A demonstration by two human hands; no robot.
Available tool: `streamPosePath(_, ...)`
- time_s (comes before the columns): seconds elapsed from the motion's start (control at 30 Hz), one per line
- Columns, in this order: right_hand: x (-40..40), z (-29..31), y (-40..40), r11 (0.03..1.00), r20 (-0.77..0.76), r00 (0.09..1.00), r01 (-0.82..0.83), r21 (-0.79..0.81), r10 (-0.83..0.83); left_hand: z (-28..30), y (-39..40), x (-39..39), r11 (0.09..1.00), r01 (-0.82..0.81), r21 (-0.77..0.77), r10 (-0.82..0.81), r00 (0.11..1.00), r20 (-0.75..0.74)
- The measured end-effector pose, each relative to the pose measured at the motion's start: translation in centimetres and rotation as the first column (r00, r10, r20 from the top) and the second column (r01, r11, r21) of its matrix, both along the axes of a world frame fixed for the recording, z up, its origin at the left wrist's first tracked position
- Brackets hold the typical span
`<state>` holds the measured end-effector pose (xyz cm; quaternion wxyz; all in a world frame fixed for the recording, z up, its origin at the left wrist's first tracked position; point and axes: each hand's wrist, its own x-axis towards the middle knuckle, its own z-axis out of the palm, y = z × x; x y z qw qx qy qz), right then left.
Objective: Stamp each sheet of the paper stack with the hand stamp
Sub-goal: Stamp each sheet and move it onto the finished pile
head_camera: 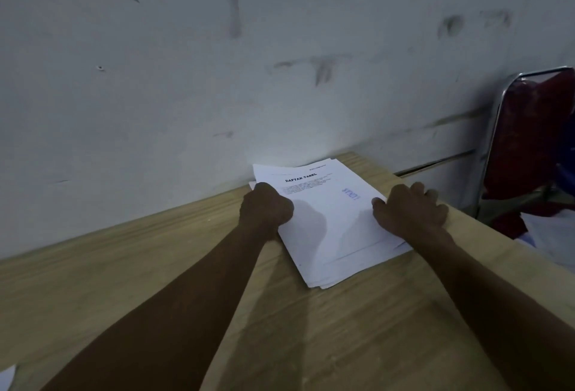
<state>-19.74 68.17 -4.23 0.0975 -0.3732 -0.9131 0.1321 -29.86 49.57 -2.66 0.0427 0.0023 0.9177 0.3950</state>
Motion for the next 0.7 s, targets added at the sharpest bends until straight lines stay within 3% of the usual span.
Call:
streamPosePath(0.23,0.8,1.4,-0.8,0.997,0.099,0.993,-0.066,-0.045,0.070,1.3,1.6,1.0,0.996,0.010,0.090,-0.020,0.993,0.120)
streamPosePath(0.43,1.6,1.2,-0.9,0.994,0.138,0.989,-0.065,0.090,0.052,1.5,0.5,2.0,0.992,0.094,0.089,-0.104,0.987,0.121)
streamPosePath(0.57,2.3,1.2,-1.9,0.977,0.068,0.997,-0.044,0.210,0.030,2.8,-0.5,2.9,0.988,0.143,0.065,-0.149,0.984,0.098)
streamPosePath(0.7,4.1,1.7,-4.8,0.956,-0.019,0.994,-0.100,0.276,0.110,4.8,-2.0,4.5,0.975,0.190,0.112,-0.201,0.975,0.096)
